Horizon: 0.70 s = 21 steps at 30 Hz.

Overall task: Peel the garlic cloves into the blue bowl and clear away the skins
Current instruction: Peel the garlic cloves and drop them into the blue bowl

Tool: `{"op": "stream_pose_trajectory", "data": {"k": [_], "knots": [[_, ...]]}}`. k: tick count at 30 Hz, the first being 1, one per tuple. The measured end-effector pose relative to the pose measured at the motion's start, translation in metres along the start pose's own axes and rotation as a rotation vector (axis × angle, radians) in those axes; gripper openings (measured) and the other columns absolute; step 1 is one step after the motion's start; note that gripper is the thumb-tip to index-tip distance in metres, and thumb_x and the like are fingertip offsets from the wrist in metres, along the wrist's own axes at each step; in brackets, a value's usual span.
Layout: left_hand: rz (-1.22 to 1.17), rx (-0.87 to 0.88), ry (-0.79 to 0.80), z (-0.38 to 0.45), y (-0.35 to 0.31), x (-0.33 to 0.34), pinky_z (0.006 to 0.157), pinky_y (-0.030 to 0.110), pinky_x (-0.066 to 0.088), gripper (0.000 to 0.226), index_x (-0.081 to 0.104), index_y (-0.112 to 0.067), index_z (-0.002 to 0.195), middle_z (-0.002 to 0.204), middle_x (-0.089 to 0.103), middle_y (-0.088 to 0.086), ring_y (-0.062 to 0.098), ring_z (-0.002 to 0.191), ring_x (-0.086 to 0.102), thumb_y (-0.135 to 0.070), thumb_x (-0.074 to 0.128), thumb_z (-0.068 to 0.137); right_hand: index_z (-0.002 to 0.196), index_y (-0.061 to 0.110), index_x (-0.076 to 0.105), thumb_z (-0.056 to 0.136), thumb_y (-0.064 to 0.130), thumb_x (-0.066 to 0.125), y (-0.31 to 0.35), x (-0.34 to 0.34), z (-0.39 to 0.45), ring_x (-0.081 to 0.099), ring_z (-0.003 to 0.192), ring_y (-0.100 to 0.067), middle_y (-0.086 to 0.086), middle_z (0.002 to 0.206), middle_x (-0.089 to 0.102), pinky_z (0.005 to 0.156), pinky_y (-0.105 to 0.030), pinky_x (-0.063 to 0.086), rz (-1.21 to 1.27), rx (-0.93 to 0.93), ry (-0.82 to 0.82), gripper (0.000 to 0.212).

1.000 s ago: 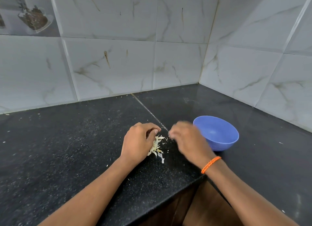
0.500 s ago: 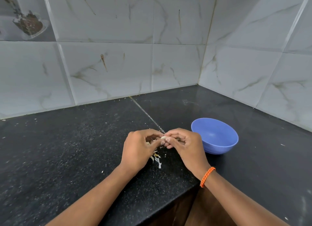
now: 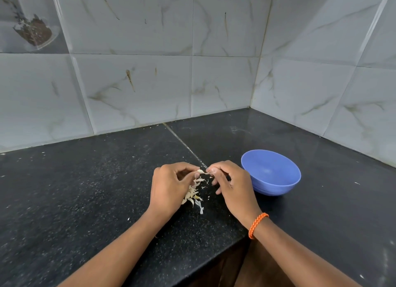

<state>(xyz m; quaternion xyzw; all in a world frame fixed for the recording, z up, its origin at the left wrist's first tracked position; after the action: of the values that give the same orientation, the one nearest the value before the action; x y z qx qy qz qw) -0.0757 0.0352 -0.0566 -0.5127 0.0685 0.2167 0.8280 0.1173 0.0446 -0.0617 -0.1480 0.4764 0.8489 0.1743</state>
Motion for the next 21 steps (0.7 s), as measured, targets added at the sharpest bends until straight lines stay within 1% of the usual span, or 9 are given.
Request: {"op": "stream_pose_trajectory", "data": {"k": [2, 4, 7, 9, 11, 13, 15, 18, 21], "knots": [[0.000, -0.002, -0.010, 0.000, 0.001, -0.001, 0.071, 0.042, 0.066, 0.009, 0.087, -0.027, 0.095, 0.076, 0.080, -0.014, 0.009, 0.068, 0.077, -0.018, 0.085, 0.094, 0.108, 0.023, 0.080, 0.105, 0.016, 0.066, -0.001, 0.000, 0.001, 0.072, 0.086, -0.011, 0.012, 0.103, 0.072, 0.059, -0.025, 0.062, 0.013, 0.011, 0.006, 0.016], [-0.005, -0.010, -0.015, 0.000, 0.002, -0.002, 0.071, 0.041, 0.066, 0.009, 0.087, -0.027, 0.096, 0.074, 0.080, -0.012, 0.009, 0.068, 0.077, -0.018, 0.086, 0.094, 0.103, 0.025, 0.083, 0.100, 0.012, 0.072, -0.004, -0.003, 0.002, 0.073, 0.084, -0.010, 0.014, 0.098, 0.075, 0.061, -0.026, 0.063, 0.025, 0.035, -0.001, 0.017], [-0.023, -0.033, -0.019, 0.000, 0.002, -0.003, 0.070, 0.034, 0.065, 0.009, 0.087, -0.025, 0.095, 0.072, 0.079, -0.011, 0.007, 0.067, 0.077, -0.016, 0.087, 0.092, 0.094, 0.024, 0.083, 0.092, 0.016, 0.082, -0.005, -0.003, 0.002, 0.075, 0.079, -0.008, 0.015, 0.082, 0.077, 0.062, -0.027, 0.064, -0.011, 0.062, -0.011, 0.009], [-0.035, -0.034, -0.018, 0.000, 0.001, -0.003, 0.069, 0.029, 0.064, 0.009, 0.086, -0.023, 0.093, 0.073, 0.079, -0.011, 0.006, 0.067, 0.076, -0.014, 0.087, 0.091, 0.091, 0.023, 0.082, 0.093, 0.019, 0.082, -0.008, -0.001, 0.001, 0.075, 0.074, -0.008, 0.013, 0.076, 0.077, 0.060, -0.026, 0.063, 0.004, 0.091, -0.008, 0.005], [-0.044, -0.033, -0.019, 0.000, 0.001, -0.004, 0.069, 0.028, 0.063, 0.010, 0.086, -0.023, 0.093, 0.074, 0.079, -0.011, 0.006, 0.067, 0.076, -0.013, 0.087, 0.091, 0.101, 0.023, 0.083, 0.100, 0.018, 0.073, -0.012, 0.003, 0.000, 0.076, 0.076, -0.009, 0.010, 0.080, 0.078, 0.060, -0.025, 0.061, 0.031, 0.119, 0.021, 0.012], [-0.042, -0.033, -0.027, 0.000, 0.001, -0.005, 0.070, 0.029, 0.063, 0.010, 0.086, -0.023, 0.093, 0.073, 0.079, -0.011, 0.007, 0.067, 0.076, -0.013, 0.087, 0.092, 0.114, 0.030, 0.080, 0.108, 0.017, 0.060, -0.014, 0.007, 0.000, 0.074, 0.080, -0.006, 0.010, 0.092, 0.078, 0.061, -0.022, 0.059, 0.038, 0.137, 0.077, 0.024], [-0.033, -0.034, -0.043, -0.001, 0.002, -0.007, 0.069, 0.032, 0.064, 0.011, 0.086, -0.024, 0.093, 0.074, 0.079, -0.012, 0.007, 0.068, 0.076, -0.013, 0.087, 0.092, 0.111, 0.035, 0.077, 0.110, 0.014, 0.055, -0.011, 0.008, -0.001, 0.073, 0.077, -0.002, 0.009, 0.098, 0.077, 0.062, -0.019, 0.057, 0.047, 0.140, 0.105, 0.031], [-0.031, -0.040, -0.051, -0.001, 0.004, -0.008, 0.069, 0.037, 0.066, 0.012, 0.086, -0.026, 0.093, 0.075, 0.079, -0.013, 0.010, 0.070, 0.076, -0.014, 0.086, 0.092, 0.099, 0.025, 0.083, 0.106, 0.005, 0.060, -0.005, 0.000, -0.001, 0.075, 0.078, -0.006, 0.008, 0.103, 0.077, 0.057, -0.020, 0.058, 0.060, 0.100, 0.038, 0.031], [-0.024, -0.029, -0.046, 0.000, 0.002, -0.007, 0.071, 0.039, 0.066, 0.011, 0.086, -0.026, 0.094, 0.076, 0.079, -0.014, 0.009, 0.071, 0.076, -0.015, 0.087, 0.092, 0.095, 0.023, 0.084, 0.100, 0.003, 0.068, -0.005, -0.002, 0.000, 0.076, 0.083, -0.014, 0.009, 0.105, 0.075, 0.054, -0.027, 0.060, 0.097, 0.086, 0.015, 0.026]]}}
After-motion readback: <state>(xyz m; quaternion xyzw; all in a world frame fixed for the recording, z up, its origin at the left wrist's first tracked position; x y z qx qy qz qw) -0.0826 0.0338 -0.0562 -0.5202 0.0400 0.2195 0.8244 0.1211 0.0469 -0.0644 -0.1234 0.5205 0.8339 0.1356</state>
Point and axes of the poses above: each hand's wrist, its own z-axis towards the middle knuckle, its own x-axis out of the palm, y = z × x, the point moved 8 cm from there along z, towards the middle knuckle
